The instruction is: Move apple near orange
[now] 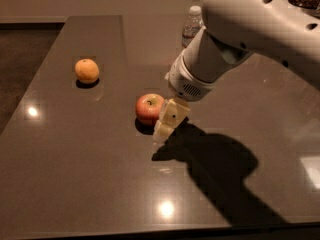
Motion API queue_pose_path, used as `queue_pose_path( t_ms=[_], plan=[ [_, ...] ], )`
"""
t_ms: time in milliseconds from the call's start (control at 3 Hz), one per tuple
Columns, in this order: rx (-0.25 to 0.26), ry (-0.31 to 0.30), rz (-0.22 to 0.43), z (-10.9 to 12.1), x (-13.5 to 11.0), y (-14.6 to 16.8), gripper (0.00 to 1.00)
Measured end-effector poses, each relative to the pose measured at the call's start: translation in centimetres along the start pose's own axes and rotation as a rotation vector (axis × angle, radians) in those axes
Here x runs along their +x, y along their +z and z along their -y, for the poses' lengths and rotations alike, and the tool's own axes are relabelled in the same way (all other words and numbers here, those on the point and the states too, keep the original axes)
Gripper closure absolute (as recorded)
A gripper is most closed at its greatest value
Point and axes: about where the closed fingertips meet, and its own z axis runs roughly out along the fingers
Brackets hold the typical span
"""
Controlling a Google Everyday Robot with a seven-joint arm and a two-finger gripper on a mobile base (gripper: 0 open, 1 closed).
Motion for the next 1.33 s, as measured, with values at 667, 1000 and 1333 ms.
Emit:
queue_pose_path(
  t_ms=[667,1000,1333],
  plan=[
    [-0.05,0.002,-0.015,0.0,-2.0,2.6,0.18],
    [-0.059,0.008,-0.013,0.6,-2.5,2.7,0.41],
    [-0.062,0.009,-0.009,1.5,-3.4,2.5,0.64]
  ],
)
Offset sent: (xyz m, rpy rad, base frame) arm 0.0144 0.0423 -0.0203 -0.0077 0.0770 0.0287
